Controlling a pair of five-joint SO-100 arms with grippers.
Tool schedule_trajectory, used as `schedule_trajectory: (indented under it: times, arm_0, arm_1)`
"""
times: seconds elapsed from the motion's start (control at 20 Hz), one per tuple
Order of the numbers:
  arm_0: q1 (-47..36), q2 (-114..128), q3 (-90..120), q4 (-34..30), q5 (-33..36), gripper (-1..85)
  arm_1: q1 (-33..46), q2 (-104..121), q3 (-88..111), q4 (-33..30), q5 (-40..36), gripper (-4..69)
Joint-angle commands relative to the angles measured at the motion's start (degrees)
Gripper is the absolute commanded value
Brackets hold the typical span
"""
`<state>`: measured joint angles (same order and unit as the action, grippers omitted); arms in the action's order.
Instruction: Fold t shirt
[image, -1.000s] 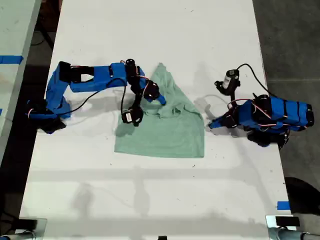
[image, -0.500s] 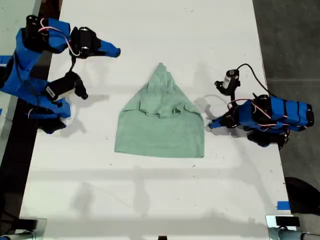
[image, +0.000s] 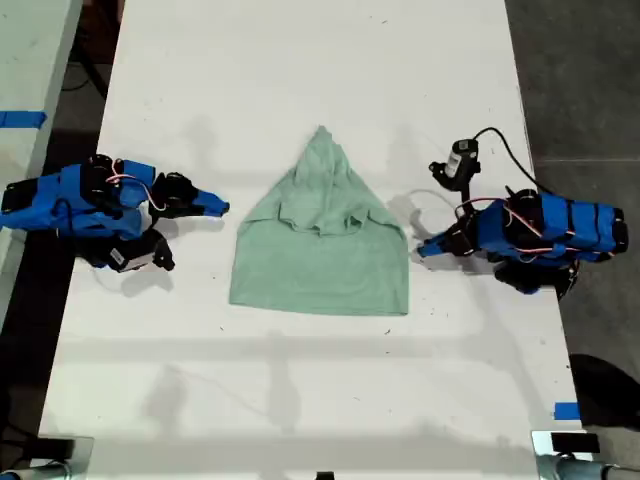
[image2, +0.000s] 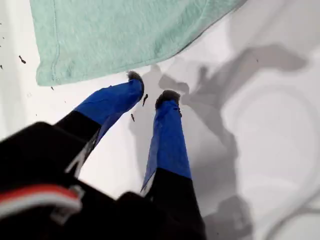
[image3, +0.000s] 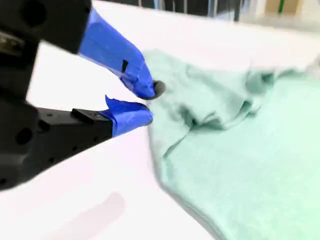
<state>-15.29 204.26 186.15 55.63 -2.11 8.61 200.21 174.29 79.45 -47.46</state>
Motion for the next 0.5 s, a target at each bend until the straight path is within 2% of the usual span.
schedule_trajectory:
  times: [0.0,0.05,0.15,0.35,0.45]
  arm_0:
    - [0.9,0.7,2.5,2.3,-0.4,-0.2]
    - [4.2,1.4,2.5,2.0,-0.7,0.7]
    - [9.3,1.3,2.5,2.2,3.8,6.2]
    - [17.1,1.3,2.5,2.2,17.2,6.5]
    - [19.7,1.3,2.5,2.2,17.3,6.5]
  arm_1:
    - [-0.4,0.6,2.5,-0.4,-1.1,8.0]
    - [-0.4,0.6,2.5,-0.4,-1.1,7.9]
    - [-0.4,0.6,2.5,-0.4,-1.1,7.7]
    - [-0.4,0.6,2.5,-0.4,-1.1,7.6]
    - [-0.4,0.6,2.5,-0.4,-1.1,7.6]
